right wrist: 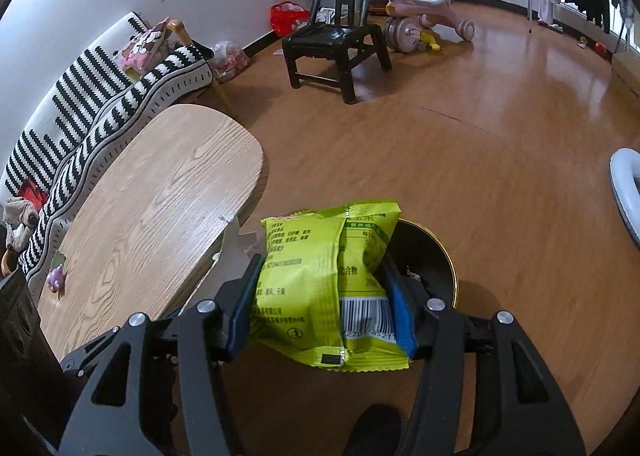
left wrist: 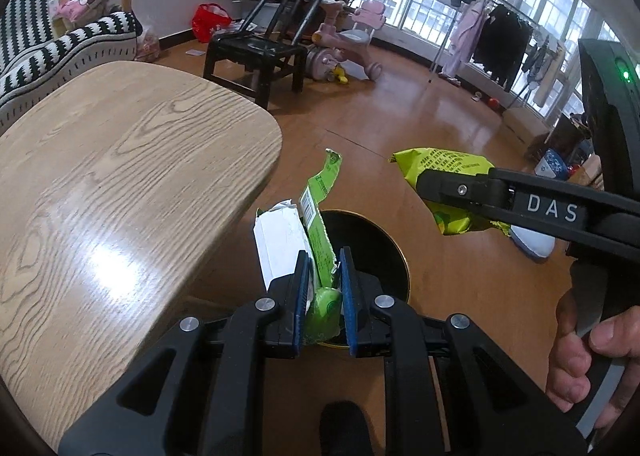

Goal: Collect trash
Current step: 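Carry both held items to the black bin and open both tools over it, then move both tools back over the table toward the remaining items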

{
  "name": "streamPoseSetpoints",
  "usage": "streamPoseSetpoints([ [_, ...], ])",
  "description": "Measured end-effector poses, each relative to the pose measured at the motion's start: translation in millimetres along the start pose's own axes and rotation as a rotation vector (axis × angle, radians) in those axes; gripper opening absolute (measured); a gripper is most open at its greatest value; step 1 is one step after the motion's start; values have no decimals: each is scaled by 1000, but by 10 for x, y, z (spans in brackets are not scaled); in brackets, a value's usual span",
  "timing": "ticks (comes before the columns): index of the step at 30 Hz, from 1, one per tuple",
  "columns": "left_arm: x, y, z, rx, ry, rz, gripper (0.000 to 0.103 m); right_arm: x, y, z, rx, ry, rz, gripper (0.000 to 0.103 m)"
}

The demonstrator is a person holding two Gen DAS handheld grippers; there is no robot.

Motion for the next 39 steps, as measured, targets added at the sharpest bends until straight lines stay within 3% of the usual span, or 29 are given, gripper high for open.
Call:
streamPoseSetpoints([
  [19,-187,-81,-224,3,77,2,16,-131,-62,46,-19,2,-49,60],
  [21,-181,-88,-256,-1,88,16,35,-175,-94,101,-40,6,-64,76],
  [22,-162,-100,-266,-7,90,29,61,-194,-104,124,-51,8,-70,84],
  [23,-147,-109,-250,-19,88,39,69,-201,-114,157,-64,8,-73,84],
  [31,-192,-108,-210,-26,86,25,74,-168,-119,173,-69,3,-56,84],
  [39,1,-109,13,-58,65,48,85,19,-137,211,-84,3,-20,88],
])
Point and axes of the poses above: each gripper's, at about its wrist camera, not at the fingertips, and z roughly against the way its jaws point, x to its left, y to its underside, the point moved 10 cm from there along -z, roughly the way its jaws point, and after that the axes turned 9 degrees about x, right-handed, at the moved point
